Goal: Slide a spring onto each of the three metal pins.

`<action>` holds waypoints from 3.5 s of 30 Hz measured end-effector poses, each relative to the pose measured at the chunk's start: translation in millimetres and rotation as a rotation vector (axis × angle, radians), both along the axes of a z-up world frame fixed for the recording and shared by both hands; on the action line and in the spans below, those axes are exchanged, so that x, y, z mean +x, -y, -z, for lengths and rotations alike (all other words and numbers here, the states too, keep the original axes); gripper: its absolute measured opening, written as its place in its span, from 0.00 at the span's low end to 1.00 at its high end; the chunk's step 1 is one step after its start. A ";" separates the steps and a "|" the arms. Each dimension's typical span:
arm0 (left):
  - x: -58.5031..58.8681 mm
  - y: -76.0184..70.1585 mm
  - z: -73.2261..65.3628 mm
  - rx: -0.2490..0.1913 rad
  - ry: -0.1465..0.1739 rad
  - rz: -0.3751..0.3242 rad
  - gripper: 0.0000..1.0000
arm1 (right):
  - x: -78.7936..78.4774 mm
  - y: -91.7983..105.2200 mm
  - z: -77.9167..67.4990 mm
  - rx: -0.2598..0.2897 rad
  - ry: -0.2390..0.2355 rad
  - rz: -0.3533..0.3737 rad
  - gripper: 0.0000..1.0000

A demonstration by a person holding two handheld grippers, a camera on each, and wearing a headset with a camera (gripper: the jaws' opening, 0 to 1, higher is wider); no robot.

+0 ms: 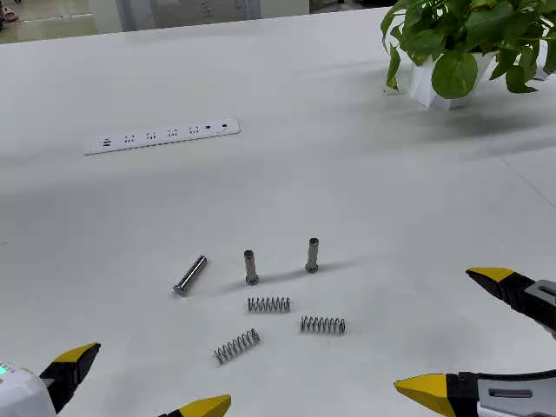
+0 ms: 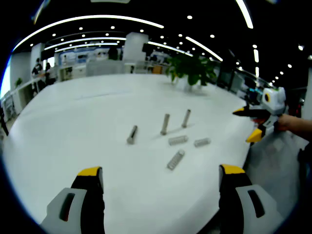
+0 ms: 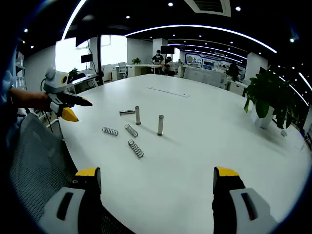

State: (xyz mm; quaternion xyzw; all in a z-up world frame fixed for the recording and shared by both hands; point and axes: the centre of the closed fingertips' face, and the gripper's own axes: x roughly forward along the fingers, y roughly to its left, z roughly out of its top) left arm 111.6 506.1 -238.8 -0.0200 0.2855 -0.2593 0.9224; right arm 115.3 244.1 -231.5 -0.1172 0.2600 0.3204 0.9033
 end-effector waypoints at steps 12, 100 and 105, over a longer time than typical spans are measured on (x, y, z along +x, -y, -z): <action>0.2 -5.6 1.5 0.015 -0.008 -0.001 1.00 | -1.1 -0.7 1.4 -0.002 -0.005 -0.008 0.97; 143.3 20.1 47.3 0.415 -0.472 0.359 0.31 | -2.8 -5.0 0.9 -0.028 0.020 -0.052 0.95; 146.0 25.5 49.2 0.457 -0.443 0.375 0.23 | -3.3 -6.0 2.3 -0.039 0.018 -0.060 0.95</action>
